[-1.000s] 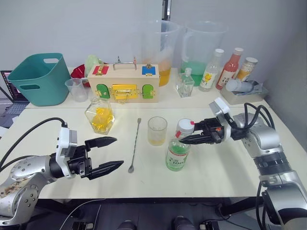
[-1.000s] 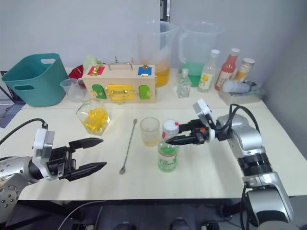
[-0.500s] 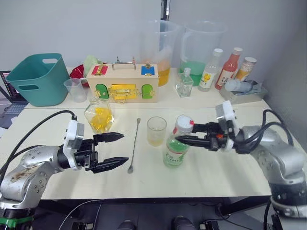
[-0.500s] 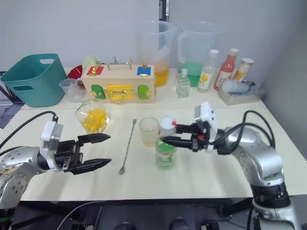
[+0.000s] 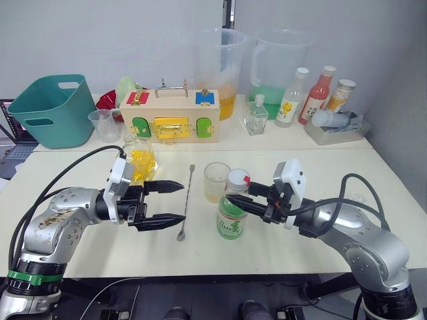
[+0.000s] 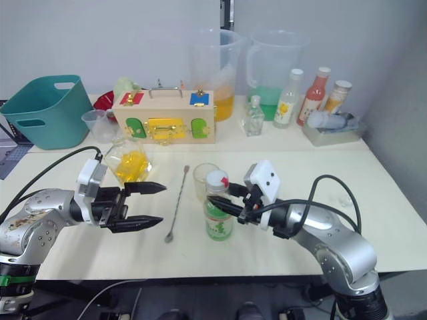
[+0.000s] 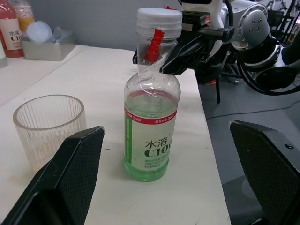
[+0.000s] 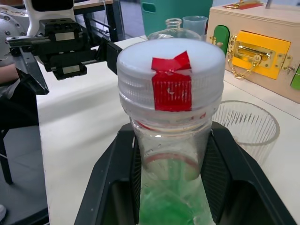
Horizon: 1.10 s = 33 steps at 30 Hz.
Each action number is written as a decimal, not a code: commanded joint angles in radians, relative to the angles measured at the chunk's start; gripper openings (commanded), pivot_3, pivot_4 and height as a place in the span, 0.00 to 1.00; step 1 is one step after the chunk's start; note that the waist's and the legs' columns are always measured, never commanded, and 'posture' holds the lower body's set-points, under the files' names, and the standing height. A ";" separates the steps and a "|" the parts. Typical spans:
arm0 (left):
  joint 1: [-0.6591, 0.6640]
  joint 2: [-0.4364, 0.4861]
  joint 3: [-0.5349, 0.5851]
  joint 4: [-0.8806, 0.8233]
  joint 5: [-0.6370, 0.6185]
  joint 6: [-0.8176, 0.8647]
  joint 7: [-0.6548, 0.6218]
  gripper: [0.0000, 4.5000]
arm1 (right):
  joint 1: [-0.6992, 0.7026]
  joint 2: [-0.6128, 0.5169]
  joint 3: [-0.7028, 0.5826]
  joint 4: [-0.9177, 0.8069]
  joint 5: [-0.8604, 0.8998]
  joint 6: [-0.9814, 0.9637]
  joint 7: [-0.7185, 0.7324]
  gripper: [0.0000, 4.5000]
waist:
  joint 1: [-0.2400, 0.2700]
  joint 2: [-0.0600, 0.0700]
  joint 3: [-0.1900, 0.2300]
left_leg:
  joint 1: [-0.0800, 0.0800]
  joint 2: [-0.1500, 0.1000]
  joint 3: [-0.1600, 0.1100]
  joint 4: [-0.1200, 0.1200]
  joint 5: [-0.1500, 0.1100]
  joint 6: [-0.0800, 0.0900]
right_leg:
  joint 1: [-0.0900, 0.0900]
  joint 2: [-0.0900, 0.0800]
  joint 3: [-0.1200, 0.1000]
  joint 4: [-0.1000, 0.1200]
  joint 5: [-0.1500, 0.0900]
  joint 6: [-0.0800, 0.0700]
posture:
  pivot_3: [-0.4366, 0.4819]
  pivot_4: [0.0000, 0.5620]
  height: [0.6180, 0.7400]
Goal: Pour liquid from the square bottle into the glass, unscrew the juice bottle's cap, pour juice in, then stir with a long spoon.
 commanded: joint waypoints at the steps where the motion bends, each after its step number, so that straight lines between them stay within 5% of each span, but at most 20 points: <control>1: -0.011 -0.002 0.012 -0.015 0.010 -0.027 -0.003 1.00 | -0.003 -0.003 0.007 -0.007 0.027 0.003 0.011 0.27 | 0.001 0.000 0.000 | 0.000 0.000 0.000 0.000 0.000 0.000 | 0.000 0.000 0.000 0.000 0.000 0.000 | 0.48 0.27 0.92; 3: 0.003 -0.005 0.023 -0.035 0.010 -0.025 0.014 1.00 | -0.026 -0.019 -0.016 0.016 0.047 0.003 0.041 0.50 | 0.001 0.000 0.000 | 0.000 0.000 0.000 0.000 0.000 0.000 | 0.000 0.000 0.000 0.000 0.000 0.000 | 0.48 0.27 0.92; 10: 0.028 -0.017 0.035 -0.098 -0.005 -0.010 0.072 1.00 | -0.063 -0.127 -0.100 0.069 0.115 -0.007 0.161 0.99 | 0.004 0.000 0.000 | -0.001 0.000 0.000 0.000 0.000 0.000 | 0.000 0.000 0.000 -0.001 0.000 0.000 | 0.48 0.27 0.92; 18: -0.061 -0.039 -0.003 -0.102 -0.028 0.074 0.152 1.00 | -0.025 -0.295 -0.327 0.103 0.344 0.043 0.316 0.99 | 0.011 -0.001 0.000 | -0.001 0.000 0.000 0.000 0.000 0.000 | 0.001 0.000 0.000 -0.001 0.000 0.000 | 0.48 0.27 0.92; 33: -0.348 -0.176 -0.266 -0.044 0.088 0.159 0.172 1.00 | 0.188 -0.454 -0.586 -0.023 0.527 0.099 0.207 0.99 | 0.017 -0.001 0.000 | -0.001 -0.001 0.000 0.001 0.000 0.000 | 0.002 0.000 0.000 -0.001 0.000 0.000 | 0.48 0.27 0.92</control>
